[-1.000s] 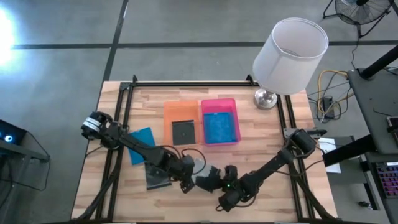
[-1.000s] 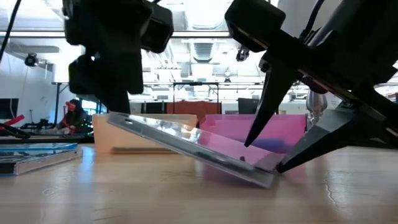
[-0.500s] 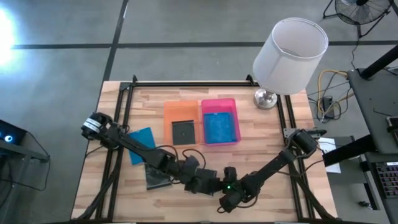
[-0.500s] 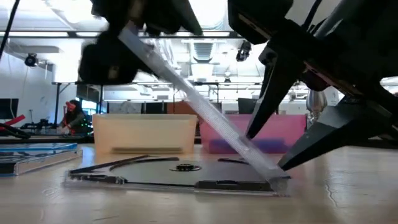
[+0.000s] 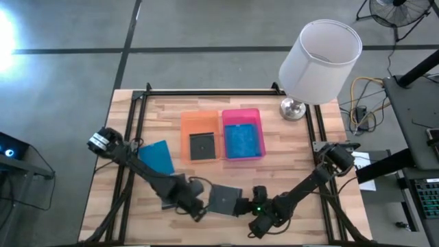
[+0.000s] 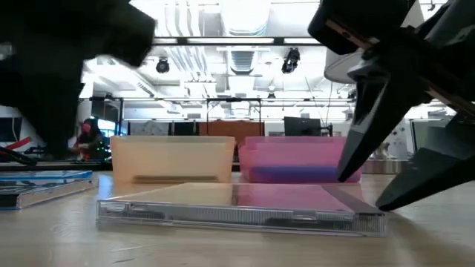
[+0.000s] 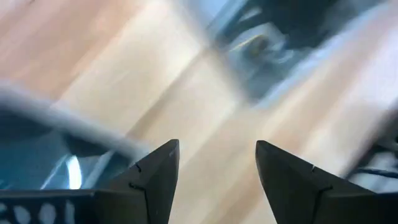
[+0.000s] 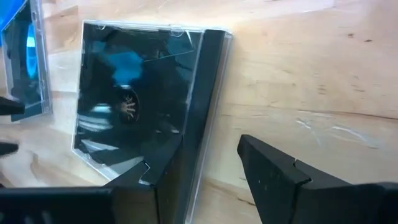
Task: Pick & place jewel cases by type
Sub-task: Put the bottom black cd case into the orange bin
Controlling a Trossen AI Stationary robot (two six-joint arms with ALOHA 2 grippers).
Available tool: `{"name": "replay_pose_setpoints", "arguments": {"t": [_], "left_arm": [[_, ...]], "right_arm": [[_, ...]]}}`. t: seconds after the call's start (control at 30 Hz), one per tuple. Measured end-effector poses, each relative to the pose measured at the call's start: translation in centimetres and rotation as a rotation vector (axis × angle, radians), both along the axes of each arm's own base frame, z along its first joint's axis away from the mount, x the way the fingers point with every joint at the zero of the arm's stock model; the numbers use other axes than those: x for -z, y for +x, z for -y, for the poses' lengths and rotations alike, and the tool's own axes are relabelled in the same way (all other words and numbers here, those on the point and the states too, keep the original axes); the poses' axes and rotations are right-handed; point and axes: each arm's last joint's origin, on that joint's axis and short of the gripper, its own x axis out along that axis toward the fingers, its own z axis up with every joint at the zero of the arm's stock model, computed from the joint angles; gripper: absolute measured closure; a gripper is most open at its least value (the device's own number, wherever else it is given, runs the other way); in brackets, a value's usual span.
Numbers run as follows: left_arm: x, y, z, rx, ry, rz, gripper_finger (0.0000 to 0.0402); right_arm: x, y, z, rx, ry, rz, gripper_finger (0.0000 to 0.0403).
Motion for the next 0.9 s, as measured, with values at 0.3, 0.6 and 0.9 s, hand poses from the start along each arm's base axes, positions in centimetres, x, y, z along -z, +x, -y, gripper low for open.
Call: {"name": "replay_pose_setpoints", "arguments": {"t": [0.3, 0.6, 0.9], "left_arm": [[-3.1, 1.8, 1.0, -0.125, -0.044, 0.319, 0.0207], [0.6, 2.9, 1.2, -0.099, -0.064, 0.227, 0.0207], [3.4, 3.3, 1.5, -0.057, -0.039, 0.148, 0.0207]], "right_arm": [[0.0, 0.0, 0.0, 0.000, 0.014, 0.011, 0.0243], [0.8, 0.6, 1.7, -0.017, 0.043, -0.027, 0.0243], [1.0, 2.9, 2.6, -0.142, 0.091, 0.041, 0.0243]]}}
